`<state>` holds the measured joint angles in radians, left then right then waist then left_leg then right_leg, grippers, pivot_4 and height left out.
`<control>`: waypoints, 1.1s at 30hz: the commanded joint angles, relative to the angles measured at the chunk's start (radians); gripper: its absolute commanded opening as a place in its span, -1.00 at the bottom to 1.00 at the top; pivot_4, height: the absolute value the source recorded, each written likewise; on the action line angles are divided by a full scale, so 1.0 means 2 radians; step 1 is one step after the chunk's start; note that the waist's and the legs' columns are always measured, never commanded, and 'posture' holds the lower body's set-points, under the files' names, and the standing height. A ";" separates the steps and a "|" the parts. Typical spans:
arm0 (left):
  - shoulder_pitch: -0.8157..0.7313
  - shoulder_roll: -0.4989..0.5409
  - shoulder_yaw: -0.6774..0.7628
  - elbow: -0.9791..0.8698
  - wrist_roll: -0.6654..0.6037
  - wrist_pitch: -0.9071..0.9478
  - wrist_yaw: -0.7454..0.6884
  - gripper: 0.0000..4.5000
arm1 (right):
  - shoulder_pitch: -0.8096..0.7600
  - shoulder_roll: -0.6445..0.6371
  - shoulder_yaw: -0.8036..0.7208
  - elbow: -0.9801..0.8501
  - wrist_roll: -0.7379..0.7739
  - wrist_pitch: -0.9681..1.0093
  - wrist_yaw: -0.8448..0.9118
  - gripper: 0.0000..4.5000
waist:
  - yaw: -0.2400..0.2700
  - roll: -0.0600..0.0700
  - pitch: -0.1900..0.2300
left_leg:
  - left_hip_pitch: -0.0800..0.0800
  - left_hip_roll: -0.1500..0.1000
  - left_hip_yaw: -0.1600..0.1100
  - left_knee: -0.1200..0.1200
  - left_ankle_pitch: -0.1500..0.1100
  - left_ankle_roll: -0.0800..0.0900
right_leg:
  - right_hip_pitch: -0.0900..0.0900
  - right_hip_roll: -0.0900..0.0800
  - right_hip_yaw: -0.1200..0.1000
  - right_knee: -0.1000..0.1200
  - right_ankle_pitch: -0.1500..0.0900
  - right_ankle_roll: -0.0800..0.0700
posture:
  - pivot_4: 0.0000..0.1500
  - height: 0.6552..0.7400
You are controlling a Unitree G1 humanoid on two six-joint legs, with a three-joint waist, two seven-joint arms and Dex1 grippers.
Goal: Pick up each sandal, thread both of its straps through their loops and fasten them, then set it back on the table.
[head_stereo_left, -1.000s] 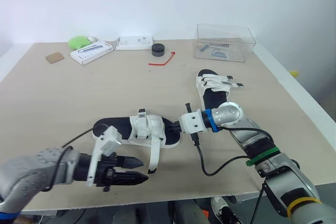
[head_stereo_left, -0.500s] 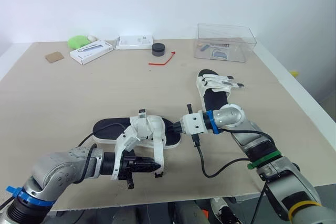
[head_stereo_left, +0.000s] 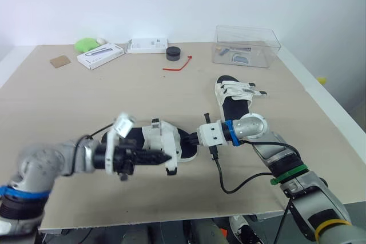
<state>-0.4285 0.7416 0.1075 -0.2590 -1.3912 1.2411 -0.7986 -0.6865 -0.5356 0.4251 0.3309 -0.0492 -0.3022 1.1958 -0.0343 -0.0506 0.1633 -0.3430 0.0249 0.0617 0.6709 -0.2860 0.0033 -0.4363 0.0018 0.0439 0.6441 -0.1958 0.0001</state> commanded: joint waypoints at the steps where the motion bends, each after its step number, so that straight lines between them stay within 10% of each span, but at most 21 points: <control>1: -0.051 0.002 0.003 0.067 0.015 0.005 -0.010 -0.95 | 0.010 -0.012 0.016 0.032 -0.035 0.018 0.006 -1.00 | 0.000 0.000 0.000 | 0.000 0.000 0.000 0.000 0.000 0.000 | 0.000 0.000 0.000 0.000 0.000 0.000 | 1.00 1.00; 16: -0.154 -0.035 -0.135 0.206 0.251 -0.075 -0.166 -0.95 | 0.024 -0.018 0.010 0.013 -0.036 0.028 -0.005 -1.00 | 0.000 0.000 0.000 | -0.001 -0.001 0.000 0.000 0.000 0.000 | 0.000 0.000 0.000 0.000 0.000 0.000 | 1.00 1.00; 33: -0.144 -0.057 -0.162 0.186 0.305 -0.060 -0.199 -0.95 | 0.028 -0.021 0.011 0.005 -0.039 0.032 -0.010 -1.00 | 0.000 0.000 0.000 | -0.003 -0.001 -0.001 0.000 0.000 0.000 | -0.001 -0.001 0.000 0.000 0.000 0.001 | 1.00 1.00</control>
<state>-0.7179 0.6309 -0.2108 0.1380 -0.7921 1.1133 -1.1912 -0.6569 -0.5487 0.4169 0.2816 -0.0502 -0.2807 1.1712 -0.0349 -0.0515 0.1636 -0.3485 0.0227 0.0600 0.6713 -0.2860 0.0033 -0.4391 0.0002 0.0441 0.6441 -0.1955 0.0017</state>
